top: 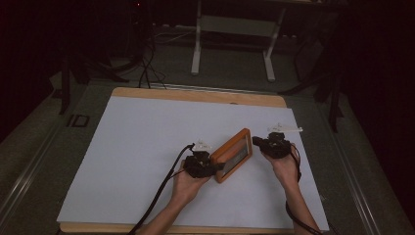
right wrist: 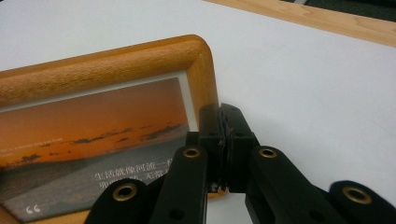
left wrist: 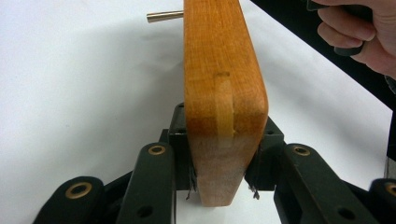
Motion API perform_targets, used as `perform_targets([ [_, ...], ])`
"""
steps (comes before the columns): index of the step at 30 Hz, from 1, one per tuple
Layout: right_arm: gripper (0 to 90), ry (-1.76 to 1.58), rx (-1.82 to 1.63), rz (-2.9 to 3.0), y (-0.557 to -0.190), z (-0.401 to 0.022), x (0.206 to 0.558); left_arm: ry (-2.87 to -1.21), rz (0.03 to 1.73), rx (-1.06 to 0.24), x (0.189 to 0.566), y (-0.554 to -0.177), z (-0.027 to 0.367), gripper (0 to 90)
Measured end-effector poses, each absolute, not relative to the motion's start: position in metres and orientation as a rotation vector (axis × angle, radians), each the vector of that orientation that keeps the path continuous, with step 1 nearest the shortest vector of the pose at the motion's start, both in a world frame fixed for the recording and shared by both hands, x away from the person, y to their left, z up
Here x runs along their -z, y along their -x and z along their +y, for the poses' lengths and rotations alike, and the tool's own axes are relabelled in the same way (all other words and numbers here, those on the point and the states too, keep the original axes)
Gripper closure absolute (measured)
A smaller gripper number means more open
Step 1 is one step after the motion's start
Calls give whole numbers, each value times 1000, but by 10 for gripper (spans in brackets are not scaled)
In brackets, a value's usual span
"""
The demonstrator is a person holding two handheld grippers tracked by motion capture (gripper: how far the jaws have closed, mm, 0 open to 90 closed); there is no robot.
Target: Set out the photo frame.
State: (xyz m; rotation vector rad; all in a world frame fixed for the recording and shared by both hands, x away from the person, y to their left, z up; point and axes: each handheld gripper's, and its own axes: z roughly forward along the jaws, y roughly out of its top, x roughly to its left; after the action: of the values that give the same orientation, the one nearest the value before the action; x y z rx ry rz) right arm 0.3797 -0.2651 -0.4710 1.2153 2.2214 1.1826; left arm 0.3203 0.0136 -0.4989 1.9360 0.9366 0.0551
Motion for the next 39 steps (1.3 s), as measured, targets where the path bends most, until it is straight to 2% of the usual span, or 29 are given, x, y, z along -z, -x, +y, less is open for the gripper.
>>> perform_targets([
  [25, 861, -1135, -1236, 2239, -365, -274, 465, -2044, 731, -102, 493, -321, 27, 691],
  [39, 737, -969, -1318, 2263, -357, -264, 449, -2069, 661, -74, 481, -327, 48, 691],
])
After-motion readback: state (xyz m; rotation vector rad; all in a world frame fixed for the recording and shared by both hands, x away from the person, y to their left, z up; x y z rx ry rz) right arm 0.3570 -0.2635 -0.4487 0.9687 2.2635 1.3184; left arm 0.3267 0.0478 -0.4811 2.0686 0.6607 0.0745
